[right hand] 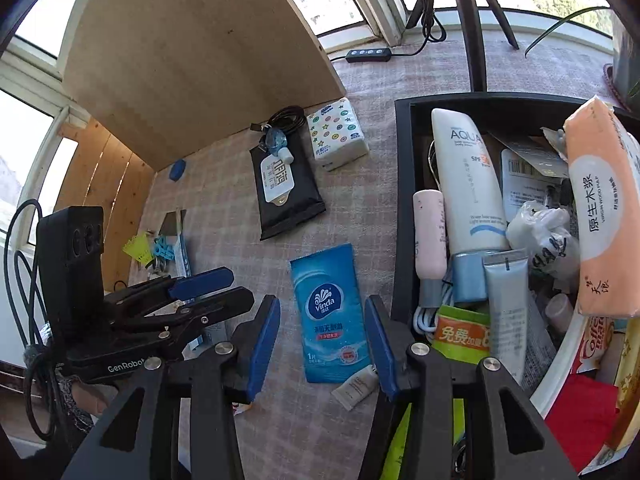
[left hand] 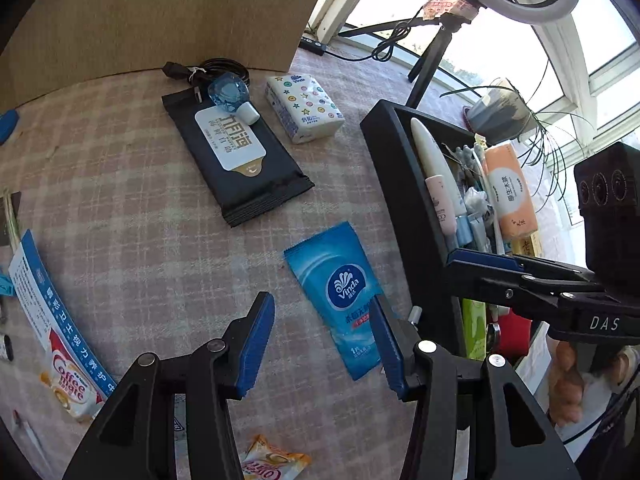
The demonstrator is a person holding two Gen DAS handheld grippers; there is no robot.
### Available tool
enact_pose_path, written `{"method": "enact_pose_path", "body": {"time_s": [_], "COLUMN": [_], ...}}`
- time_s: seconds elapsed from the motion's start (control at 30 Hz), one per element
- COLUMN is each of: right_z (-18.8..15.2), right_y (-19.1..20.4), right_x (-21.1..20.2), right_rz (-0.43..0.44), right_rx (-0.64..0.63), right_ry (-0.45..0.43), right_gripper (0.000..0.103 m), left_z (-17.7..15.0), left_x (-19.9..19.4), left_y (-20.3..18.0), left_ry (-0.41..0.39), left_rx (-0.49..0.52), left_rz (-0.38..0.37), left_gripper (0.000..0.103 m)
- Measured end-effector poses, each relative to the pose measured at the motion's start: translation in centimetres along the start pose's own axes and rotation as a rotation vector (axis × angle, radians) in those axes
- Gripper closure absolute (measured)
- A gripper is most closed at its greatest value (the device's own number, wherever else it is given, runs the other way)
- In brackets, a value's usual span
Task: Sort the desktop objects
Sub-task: 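Grasp the blue Vinda wipes pack with the right tool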
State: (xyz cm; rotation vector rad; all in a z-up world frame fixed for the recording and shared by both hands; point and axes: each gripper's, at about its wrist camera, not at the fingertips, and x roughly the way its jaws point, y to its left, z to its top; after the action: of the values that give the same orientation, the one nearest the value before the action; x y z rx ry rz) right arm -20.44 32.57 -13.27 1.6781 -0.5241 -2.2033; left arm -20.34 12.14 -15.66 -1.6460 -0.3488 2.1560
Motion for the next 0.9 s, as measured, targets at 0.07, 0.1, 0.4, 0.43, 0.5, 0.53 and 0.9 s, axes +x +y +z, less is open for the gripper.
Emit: {"method": "enact_pose_path", "body": {"time_s": [0.07,0.1,0.4,0.43,0.5,0.53,0.9], "right_z": [0.2,0.3,1.4,1.5,1.8,1.9,2.7], "right_y": [0.5,0.7,0.9,0.9,1.2,1.3,2.7], "right_x": [1.7,2.5,7.1,7.3,7.5,7.6,9.5], "right_rz": [0.000,-0.003,-0.102,-0.118,-0.127,-0.136,-0.248], "right_rx": [0.005,0.009,0.026,0.025,0.013,0.011,-0.018], "right_ry": [0.043,0.062,0.163,0.166,0.174,0.176,0.252], "right_gripper": [0.058,0.058,0.056,0.055,0.050,0.049,0.044], "left_z": [-1.1,-1.7,-3.3,-3.3,-3.4,-3.3,-3.7], "left_x": [0.6,0.9,3.0,3.1,3.5,3.6,4.1], "left_y": [0.2,0.2,-0.3,-0.4,-0.7,-0.8,-0.7], "left_ry": [0.011,0.015,0.033,0.039,0.048,0.051,0.046], "left_rx": [0.001,0.002,-0.012,-0.008,-0.006,-0.005,-0.025], "left_rz": [-0.013,-0.014,-0.057,-0.059,-0.070,-0.071,-0.109], "left_gripper": [0.050,0.050,0.050,0.050,0.050,0.050,0.050]}}
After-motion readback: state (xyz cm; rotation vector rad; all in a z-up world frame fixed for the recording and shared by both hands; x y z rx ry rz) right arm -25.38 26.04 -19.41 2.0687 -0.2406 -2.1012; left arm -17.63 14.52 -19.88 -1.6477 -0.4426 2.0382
